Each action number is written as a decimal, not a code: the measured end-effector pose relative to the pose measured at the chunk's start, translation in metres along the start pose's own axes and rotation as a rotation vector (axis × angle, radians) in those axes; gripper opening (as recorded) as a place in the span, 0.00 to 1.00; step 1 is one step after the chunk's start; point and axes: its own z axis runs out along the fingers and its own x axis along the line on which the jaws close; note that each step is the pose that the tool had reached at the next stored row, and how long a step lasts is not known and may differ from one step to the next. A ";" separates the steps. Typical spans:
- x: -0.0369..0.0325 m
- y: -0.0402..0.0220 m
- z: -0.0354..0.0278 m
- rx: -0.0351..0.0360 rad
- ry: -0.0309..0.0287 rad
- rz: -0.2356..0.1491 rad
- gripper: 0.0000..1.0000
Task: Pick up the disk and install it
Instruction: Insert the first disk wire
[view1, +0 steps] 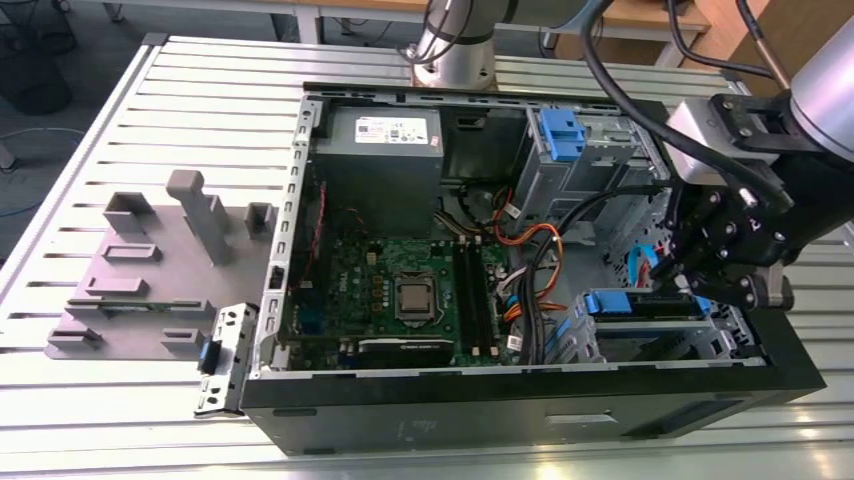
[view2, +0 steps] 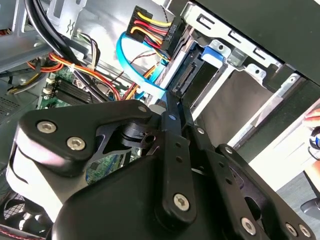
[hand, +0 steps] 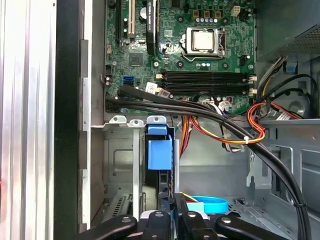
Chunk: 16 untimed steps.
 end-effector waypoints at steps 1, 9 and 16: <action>0.0000 0.0004 0.0008 0.0006 -0.0029 0.000 0.16; 0.0008 0.0013 0.0055 0.0037 -0.0186 -0.003 0.16; 0.0029 0.0013 0.0070 0.0038 -0.0193 -0.004 0.16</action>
